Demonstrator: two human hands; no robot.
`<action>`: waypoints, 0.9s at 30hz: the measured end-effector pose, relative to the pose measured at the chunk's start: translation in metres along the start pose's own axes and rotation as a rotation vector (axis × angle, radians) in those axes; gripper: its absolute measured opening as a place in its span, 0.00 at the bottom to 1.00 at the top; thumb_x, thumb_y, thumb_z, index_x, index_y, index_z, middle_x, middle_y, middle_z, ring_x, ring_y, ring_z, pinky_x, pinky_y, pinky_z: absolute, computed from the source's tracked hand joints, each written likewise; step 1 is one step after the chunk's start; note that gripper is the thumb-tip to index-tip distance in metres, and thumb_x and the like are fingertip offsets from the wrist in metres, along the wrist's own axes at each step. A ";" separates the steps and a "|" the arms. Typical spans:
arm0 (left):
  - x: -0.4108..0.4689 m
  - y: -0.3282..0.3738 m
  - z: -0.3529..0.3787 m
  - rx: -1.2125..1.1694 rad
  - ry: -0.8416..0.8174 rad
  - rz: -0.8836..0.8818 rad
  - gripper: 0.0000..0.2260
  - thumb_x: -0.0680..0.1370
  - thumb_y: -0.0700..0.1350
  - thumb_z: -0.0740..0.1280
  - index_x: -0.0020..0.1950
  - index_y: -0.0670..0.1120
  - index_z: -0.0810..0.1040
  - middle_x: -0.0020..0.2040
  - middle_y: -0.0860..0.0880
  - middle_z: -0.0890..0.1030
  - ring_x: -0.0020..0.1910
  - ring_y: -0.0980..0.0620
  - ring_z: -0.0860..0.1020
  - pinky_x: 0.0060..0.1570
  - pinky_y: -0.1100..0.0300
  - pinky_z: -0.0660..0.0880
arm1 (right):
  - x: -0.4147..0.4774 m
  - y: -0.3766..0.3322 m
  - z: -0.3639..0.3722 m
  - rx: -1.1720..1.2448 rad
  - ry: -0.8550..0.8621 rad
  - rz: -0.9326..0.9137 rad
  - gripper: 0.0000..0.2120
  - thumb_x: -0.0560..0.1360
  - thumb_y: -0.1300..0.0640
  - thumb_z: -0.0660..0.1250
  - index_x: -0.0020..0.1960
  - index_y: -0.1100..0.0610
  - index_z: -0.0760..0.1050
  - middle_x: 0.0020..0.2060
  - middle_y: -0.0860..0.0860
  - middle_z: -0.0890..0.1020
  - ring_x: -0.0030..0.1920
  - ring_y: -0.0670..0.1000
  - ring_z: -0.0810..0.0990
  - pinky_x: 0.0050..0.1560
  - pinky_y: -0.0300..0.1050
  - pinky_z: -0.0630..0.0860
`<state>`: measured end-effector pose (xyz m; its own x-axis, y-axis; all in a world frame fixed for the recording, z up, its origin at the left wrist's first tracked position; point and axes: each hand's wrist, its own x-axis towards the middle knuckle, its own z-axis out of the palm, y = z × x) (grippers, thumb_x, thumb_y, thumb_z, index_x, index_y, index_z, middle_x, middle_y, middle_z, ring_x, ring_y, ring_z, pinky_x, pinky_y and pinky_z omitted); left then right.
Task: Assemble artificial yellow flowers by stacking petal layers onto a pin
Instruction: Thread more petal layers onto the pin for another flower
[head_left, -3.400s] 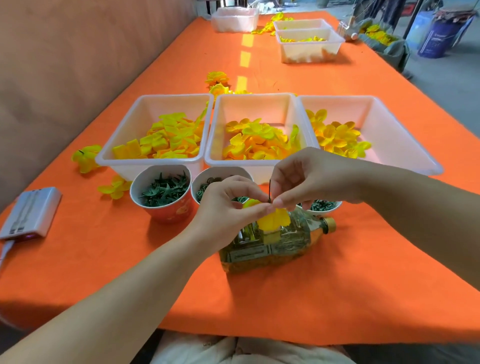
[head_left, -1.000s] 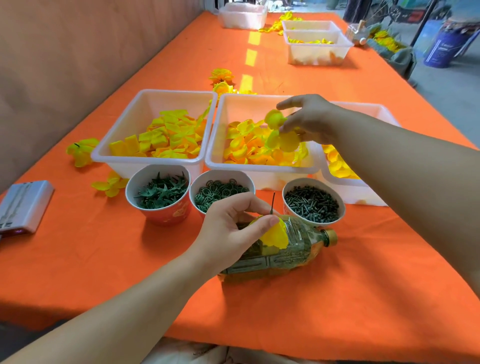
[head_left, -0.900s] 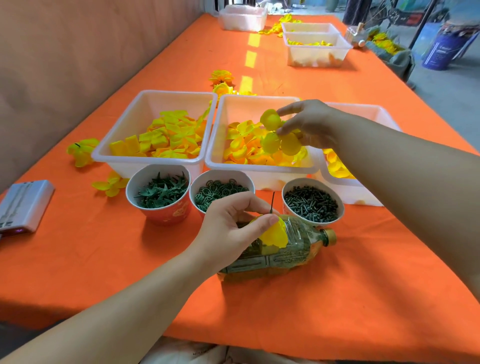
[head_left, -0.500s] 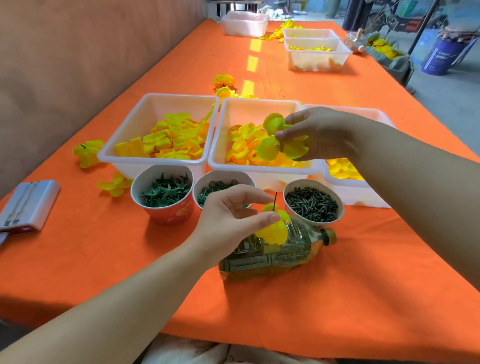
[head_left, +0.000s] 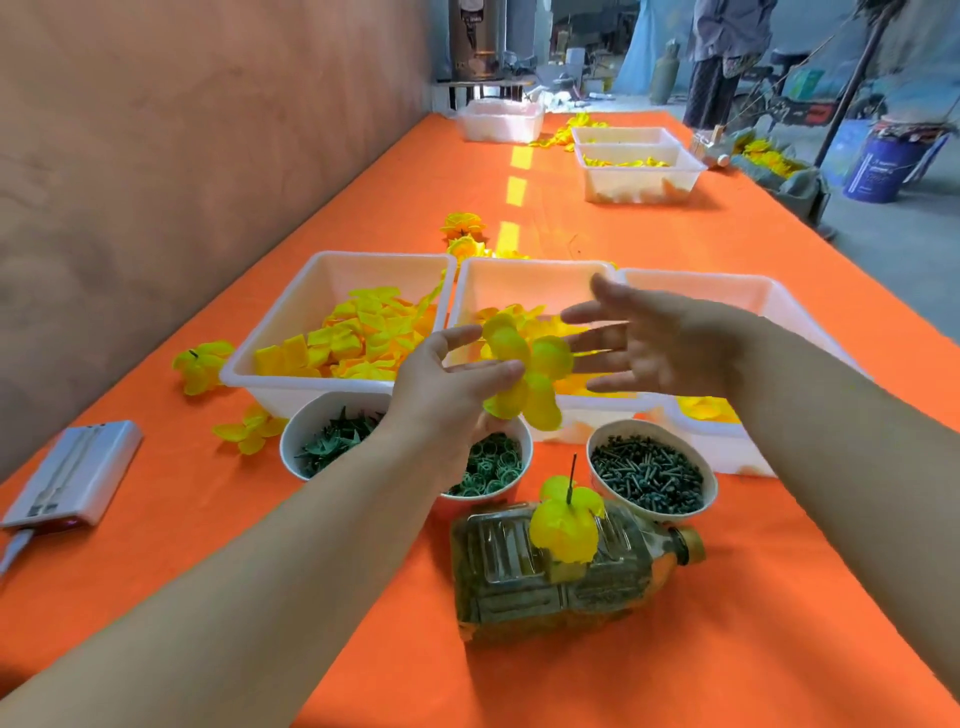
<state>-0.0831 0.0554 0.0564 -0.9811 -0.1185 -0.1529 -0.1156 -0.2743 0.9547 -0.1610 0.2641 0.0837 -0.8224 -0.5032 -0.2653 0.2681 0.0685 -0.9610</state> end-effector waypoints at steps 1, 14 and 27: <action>0.000 0.000 -0.003 -0.014 -0.002 -0.008 0.21 0.74 0.32 0.72 0.62 0.48 0.72 0.55 0.36 0.82 0.47 0.41 0.84 0.42 0.49 0.80 | -0.006 -0.003 -0.018 0.148 0.019 -0.057 0.31 0.57 0.36 0.77 0.51 0.56 0.78 0.43 0.52 0.84 0.44 0.50 0.85 0.43 0.41 0.78; -0.025 0.023 -0.014 0.044 -0.188 0.112 0.18 0.64 0.39 0.75 0.52 0.48 0.79 0.42 0.46 0.84 0.40 0.48 0.84 0.41 0.50 0.80 | -0.024 0.023 -0.068 0.817 -0.049 -0.311 0.34 0.66 0.18 0.46 0.34 0.48 0.65 0.33 0.43 0.64 0.34 0.42 0.68 0.35 0.36 0.63; -0.041 0.019 -0.003 0.133 0.024 0.166 0.23 0.59 0.43 0.80 0.51 0.50 0.77 0.46 0.41 0.84 0.52 0.35 0.83 0.59 0.28 0.73 | -0.040 0.038 0.008 -0.028 -0.328 -0.014 0.27 0.62 0.46 0.82 0.50 0.63 0.80 0.37 0.54 0.77 0.32 0.46 0.73 0.27 0.34 0.67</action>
<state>-0.0443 0.0518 0.0796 -0.9847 -0.1744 0.0044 0.0259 -0.1208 0.9923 -0.1140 0.2803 0.0581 -0.6196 -0.7543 -0.2170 0.2399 0.0813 -0.9674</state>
